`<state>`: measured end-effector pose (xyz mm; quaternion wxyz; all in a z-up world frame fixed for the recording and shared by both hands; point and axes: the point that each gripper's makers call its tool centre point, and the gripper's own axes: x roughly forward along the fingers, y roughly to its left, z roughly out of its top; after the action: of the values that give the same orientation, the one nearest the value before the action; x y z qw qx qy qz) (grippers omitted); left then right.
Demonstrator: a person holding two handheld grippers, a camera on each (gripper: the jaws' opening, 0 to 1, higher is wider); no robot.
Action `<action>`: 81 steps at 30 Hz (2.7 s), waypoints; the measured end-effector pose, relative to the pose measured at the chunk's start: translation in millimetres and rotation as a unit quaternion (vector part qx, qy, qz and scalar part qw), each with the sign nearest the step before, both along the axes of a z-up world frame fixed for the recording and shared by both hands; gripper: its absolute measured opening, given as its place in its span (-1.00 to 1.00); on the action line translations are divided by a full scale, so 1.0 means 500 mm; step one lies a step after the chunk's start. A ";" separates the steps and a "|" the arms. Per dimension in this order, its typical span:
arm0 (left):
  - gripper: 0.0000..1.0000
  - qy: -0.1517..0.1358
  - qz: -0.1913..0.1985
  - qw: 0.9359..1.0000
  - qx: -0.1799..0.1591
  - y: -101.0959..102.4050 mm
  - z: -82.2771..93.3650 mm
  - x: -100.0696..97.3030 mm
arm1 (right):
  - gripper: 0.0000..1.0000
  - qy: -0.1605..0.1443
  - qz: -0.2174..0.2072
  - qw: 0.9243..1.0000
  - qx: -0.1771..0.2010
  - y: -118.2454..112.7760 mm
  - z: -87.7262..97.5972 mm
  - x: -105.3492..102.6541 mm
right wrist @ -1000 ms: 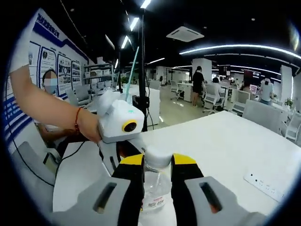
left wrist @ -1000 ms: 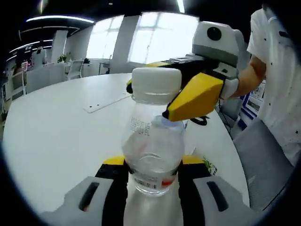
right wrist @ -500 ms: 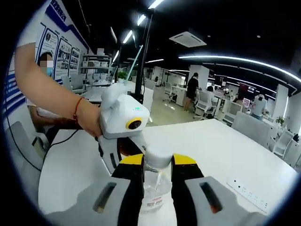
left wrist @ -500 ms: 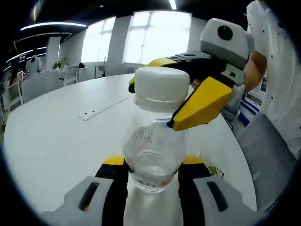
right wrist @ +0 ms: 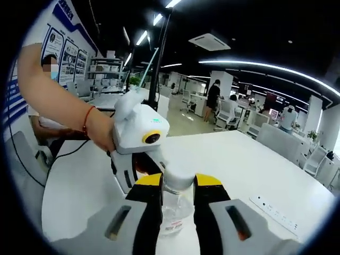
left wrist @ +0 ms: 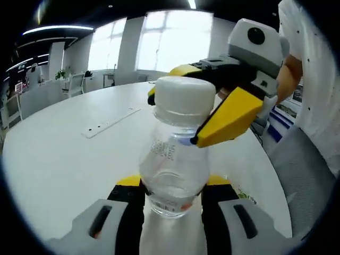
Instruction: Arrange the tabletop items into an orderly group along one side of the table until the central work area is clear of visible clutter.
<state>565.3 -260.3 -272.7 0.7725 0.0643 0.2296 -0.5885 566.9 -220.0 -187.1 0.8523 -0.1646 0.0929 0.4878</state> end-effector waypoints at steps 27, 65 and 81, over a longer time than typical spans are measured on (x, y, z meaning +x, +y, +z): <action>-0.15 0.006 -0.003 1.000 0.007 -0.011 -0.008 -0.010 | -0.59 0.007 -0.017 1.000 -0.015 -0.026 -0.003 -0.019; 0.13 0.032 0.052 0.998 -0.019 0.007 0.031 -0.018 | -0.31 0.029 -0.027 0.999 0.010 -0.068 0.031 -0.020; 0.37 0.040 0.104 0.994 -0.024 0.046 0.073 -0.042 | -0.01 0.069 -0.027 0.997 0.018 -0.135 0.032 -0.030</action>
<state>544.1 -237.3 -236.1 0.8210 -0.0018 0.2511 -0.5128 551.9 -287.4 -171.3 0.8596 -0.1127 0.1472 0.4762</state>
